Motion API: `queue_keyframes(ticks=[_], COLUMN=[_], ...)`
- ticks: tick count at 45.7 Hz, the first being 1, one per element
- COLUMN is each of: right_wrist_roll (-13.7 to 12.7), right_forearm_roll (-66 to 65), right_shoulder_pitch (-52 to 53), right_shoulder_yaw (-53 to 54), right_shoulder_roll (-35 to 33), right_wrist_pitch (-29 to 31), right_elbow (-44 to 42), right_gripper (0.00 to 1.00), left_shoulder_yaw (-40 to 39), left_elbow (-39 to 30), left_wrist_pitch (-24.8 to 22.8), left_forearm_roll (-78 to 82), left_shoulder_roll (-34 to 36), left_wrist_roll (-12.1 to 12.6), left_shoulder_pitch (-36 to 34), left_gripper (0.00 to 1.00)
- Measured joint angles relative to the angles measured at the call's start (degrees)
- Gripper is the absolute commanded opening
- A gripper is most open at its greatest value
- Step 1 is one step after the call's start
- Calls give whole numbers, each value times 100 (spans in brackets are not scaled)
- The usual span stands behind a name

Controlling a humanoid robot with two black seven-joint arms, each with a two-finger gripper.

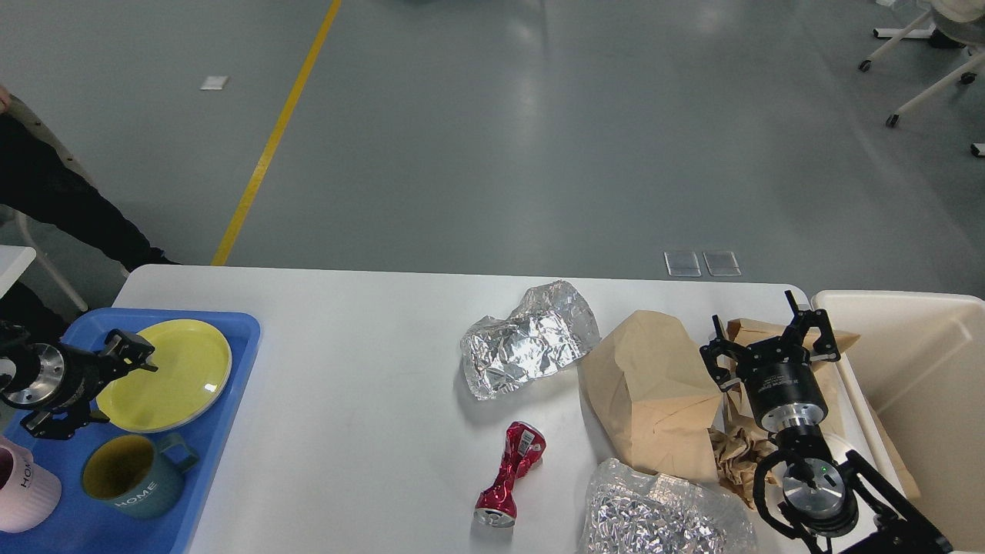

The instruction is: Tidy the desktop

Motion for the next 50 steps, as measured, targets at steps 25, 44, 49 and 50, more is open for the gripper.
queue_keyframes(ticks=[25,44,49,50], right_wrist_roll=[0,0,0,0], right_forearm_roll=[0,0,0,0], right_shoulder_pitch=[1,8,8,8], right_shoulder_yaw=[0,0,0,0], right_shoulder_roll=[0,0,0,0], right_wrist_pitch=[0,0,0,0], right_elbow=[-2,-2,-2,-2], right_gripper=[100,100,100,100], left_shoulder_yaw=[-3067,-5817,-6415,-6487], left_elbow=[-109,-565,-1219,-1356], left_wrist_pitch=[-550,-540,-353,-275], left_forearm_roll=[-17,-27,-27,-27], left_shoulder_roll=[771,691,730,748], left_wrist_roll=[-105,-2204,-3324,-3437], left_shoulder_pitch=[-188,739,1316,1410], left_gripper=[96,96,96,96])
